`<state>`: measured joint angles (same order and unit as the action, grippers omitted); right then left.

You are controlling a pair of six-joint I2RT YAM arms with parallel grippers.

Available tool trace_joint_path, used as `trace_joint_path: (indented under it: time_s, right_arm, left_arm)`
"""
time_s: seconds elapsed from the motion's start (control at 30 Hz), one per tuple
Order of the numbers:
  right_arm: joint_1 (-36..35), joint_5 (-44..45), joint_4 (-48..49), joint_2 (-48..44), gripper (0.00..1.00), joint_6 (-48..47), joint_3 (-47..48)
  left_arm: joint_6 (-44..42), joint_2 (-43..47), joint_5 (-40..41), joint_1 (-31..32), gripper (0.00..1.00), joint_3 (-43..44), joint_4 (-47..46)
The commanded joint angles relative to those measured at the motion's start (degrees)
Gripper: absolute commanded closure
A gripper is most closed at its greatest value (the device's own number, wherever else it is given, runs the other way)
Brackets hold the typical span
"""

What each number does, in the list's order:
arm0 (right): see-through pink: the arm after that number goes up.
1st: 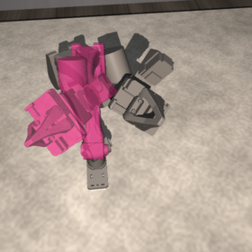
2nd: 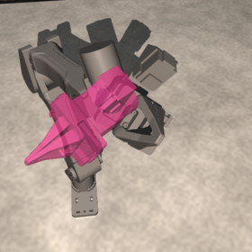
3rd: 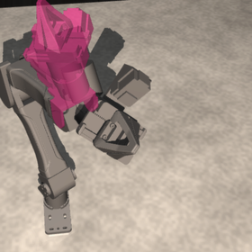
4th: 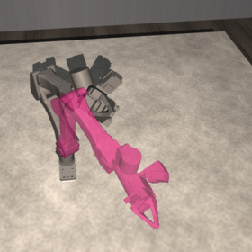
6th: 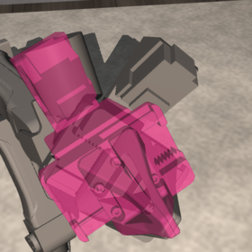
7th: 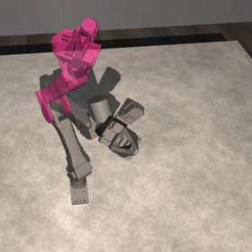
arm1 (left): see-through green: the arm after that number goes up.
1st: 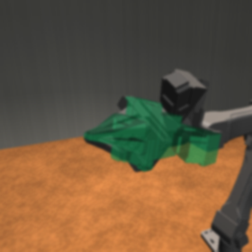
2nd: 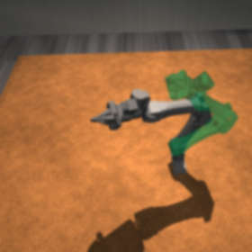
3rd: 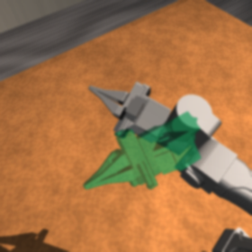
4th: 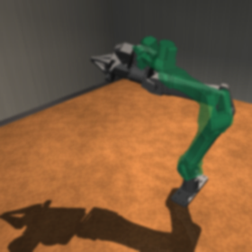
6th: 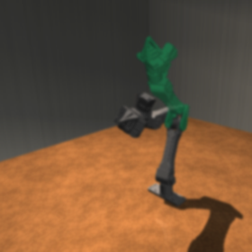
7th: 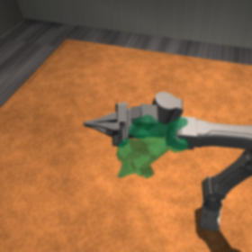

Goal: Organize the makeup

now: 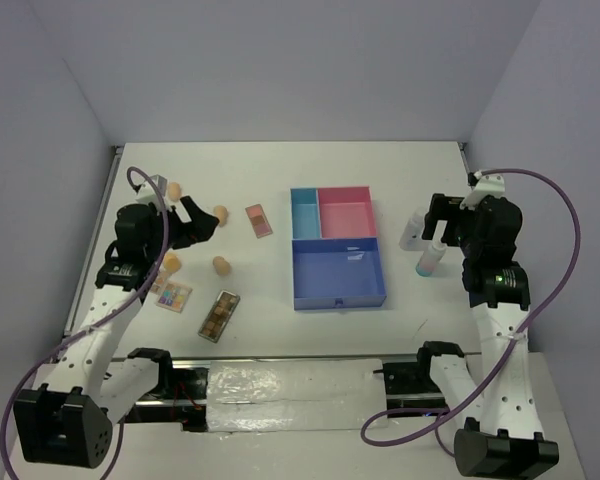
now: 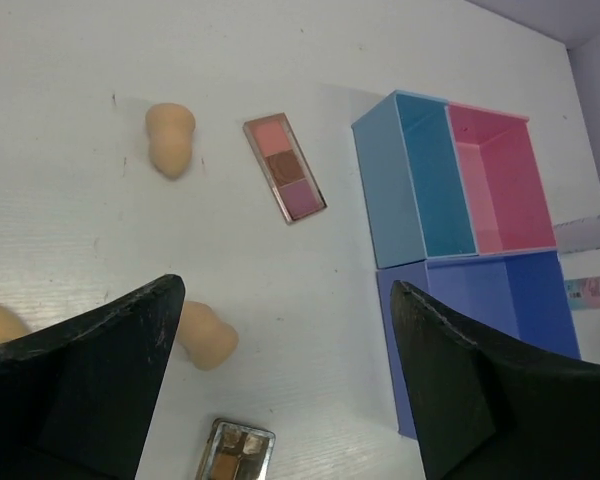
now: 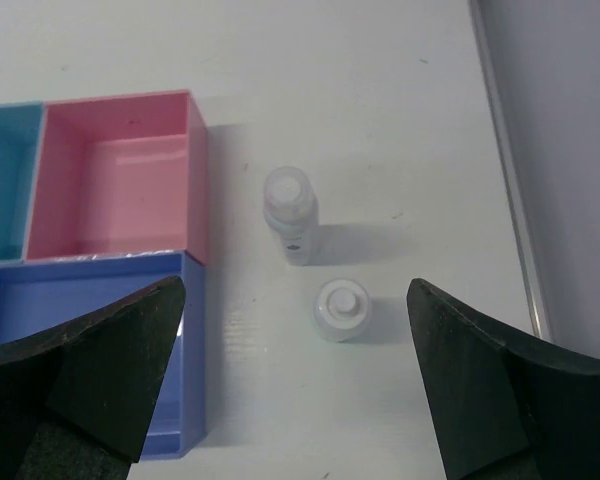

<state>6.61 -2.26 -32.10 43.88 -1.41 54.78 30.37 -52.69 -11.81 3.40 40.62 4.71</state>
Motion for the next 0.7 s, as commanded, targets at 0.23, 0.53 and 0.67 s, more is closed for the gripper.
trace_joint_path:
  time_s: [0.23,0.53,0.67]
  right_arm:
    - [-0.6,-31.3,1.9,-4.9,0.0,-28.8,-1.3]
    - [-1.4,-30.7,-2.1,6.6,0.01,-25.0,4.0]
    - [-1.4,-34.4,-1.8,10.7,0.32,-24.3,5.7]
  left_arm:
    - [-1.0,-8.4,0.1,-4.1,0.92,7.6,5.0]
    - [-2.2,-24.2,5.4,-10.4,0.44,20.0,12.2]
    - [-1.9,-33.8,6.0,-11.0,0.17,27.2,13.2]
